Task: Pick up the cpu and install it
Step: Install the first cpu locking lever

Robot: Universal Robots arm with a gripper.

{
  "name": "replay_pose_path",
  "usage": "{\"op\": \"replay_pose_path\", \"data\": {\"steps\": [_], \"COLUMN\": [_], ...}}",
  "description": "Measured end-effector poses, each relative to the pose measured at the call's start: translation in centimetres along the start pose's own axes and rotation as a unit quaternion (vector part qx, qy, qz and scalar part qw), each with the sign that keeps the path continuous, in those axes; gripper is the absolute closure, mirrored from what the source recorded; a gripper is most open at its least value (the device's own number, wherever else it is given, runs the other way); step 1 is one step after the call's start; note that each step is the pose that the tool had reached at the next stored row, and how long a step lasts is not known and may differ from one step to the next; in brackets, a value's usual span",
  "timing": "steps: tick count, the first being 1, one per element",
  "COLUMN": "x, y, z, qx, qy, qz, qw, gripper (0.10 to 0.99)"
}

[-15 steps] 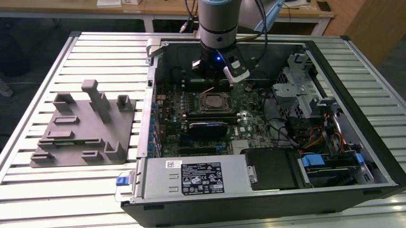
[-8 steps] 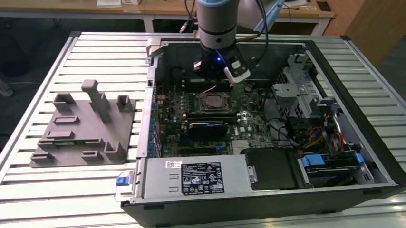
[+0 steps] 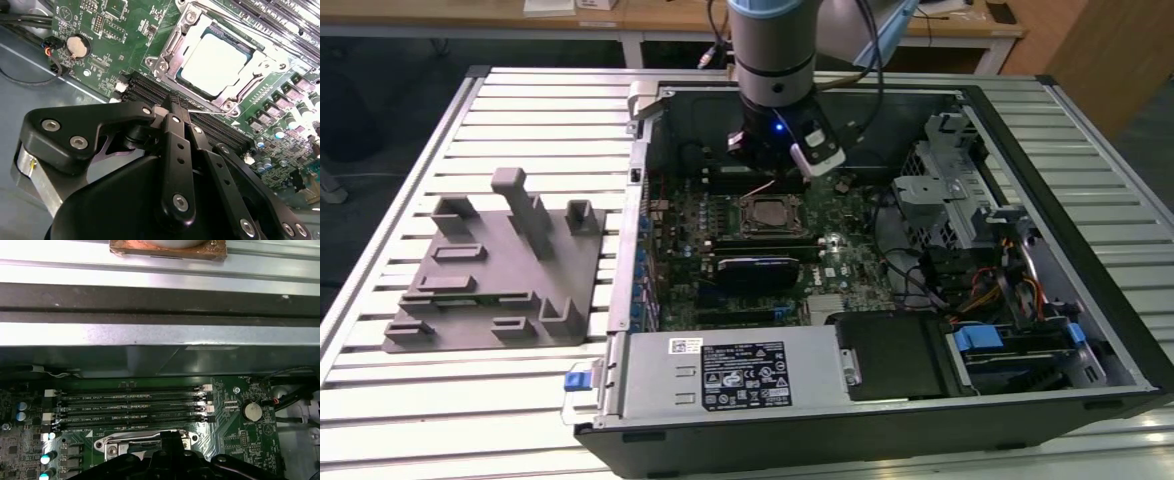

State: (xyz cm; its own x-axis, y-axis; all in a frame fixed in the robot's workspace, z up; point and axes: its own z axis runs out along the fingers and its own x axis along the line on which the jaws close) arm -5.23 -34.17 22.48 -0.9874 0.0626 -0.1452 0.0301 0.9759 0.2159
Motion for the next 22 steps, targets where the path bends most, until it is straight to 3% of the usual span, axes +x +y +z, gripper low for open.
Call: {"op": "replay_pose_path", "data": {"steps": [5,18,22], "x": [0.13,0.56,0.6], "y": [0.05,0.63,0.79], "z": [0.26,0.62,0.85], "qx": [0.0066,0.0101,0.0156], "qy": [-0.0005,-0.0007,-0.0015], "qz": [-0.001,0.0,0.001], "qw": [1.0,0.9999,0.9999], "gripper": [0.98,0.98,0.98]}}
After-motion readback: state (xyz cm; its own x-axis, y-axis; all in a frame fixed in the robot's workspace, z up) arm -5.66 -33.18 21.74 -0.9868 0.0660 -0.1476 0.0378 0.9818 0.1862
